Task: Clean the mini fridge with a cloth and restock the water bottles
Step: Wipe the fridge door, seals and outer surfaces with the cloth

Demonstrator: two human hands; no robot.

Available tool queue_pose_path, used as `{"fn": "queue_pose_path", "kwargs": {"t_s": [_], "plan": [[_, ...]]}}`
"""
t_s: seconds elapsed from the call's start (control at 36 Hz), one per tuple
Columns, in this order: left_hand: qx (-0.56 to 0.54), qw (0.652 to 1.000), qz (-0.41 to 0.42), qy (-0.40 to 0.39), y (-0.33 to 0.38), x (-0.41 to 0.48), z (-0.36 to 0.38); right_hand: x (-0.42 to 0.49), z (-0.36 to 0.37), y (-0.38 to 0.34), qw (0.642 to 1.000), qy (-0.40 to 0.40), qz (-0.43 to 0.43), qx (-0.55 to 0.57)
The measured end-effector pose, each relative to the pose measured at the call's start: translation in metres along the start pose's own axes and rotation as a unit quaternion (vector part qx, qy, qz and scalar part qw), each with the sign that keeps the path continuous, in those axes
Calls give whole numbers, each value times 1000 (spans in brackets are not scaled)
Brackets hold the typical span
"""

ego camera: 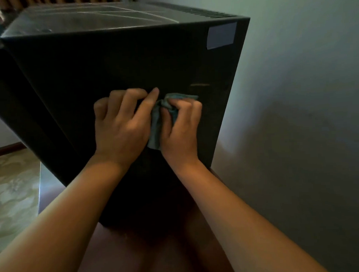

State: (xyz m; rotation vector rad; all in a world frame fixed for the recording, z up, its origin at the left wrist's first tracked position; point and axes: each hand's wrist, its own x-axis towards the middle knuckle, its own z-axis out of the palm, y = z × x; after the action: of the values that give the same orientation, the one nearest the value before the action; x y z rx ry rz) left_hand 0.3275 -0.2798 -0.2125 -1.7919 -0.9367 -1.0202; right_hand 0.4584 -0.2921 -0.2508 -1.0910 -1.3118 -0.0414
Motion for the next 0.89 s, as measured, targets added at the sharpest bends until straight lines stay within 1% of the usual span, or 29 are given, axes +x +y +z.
{"fn": "queue_pose_path", "kwargs": {"t_s": [0.06, 0.11, 0.22, 0.28, 0.33, 0.42, 0.44, 0.5, 0.56, 0.61, 0.69, 0.72, 0.78, 0.89], "plan": [[-12, 1000, -5, 4, 2, 21, -1, 13, -1, 2, 999, 28, -12, -19], [-14, 1000, 5, 2, 2, 36, 0, 20, -4, 7, 998, 53, 10, -33], [35, 998, 55, -6, 2, 37, 4, 18, -12, 21, 986, 105, 130, -7], [53, 995, 76, -19, 3, 35, 5, 13, -15, 26, 981, 109, 162, -7], [60, 995, 79, -25, 3, 35, 6, 11, -18, 26, 984, 84, 155, -6], [59, 995, 77, -25, 4, 35, 6, 22, -21, 16, 995, 42, 90, -2], [54, 995, 75, -29, 4, 34, 7, 29, -21, 12, 997, 39, 69, 2], [51, 996, 72, -33, 3, 33, 7, 44, -23, 10, 997, 59, 55, -6], [51, 995, 74, -31, 3, 34, 7, 53, -29, 16, 993, 91, 71, -21], [43, 995, 71, -46, 3, 34, 6, 49, -35, 26, 989, 100, 108, -29], [37, 995, 65, -67, 2, 34, 5, 28, -39, 41, 981, 73, 177, -29], [38, 995, 65, -70, 2, 34, 5, 20, -38, 44, 980, 61, 188, -26], [36, 995, 62, -73, 4, 34, 6, 9, -35, 44, 982, 45, 181, -29], [52, 995, 55, -63, 7, 36, 8, 17, -28, 31, 992, 25, 123, -12]]}}
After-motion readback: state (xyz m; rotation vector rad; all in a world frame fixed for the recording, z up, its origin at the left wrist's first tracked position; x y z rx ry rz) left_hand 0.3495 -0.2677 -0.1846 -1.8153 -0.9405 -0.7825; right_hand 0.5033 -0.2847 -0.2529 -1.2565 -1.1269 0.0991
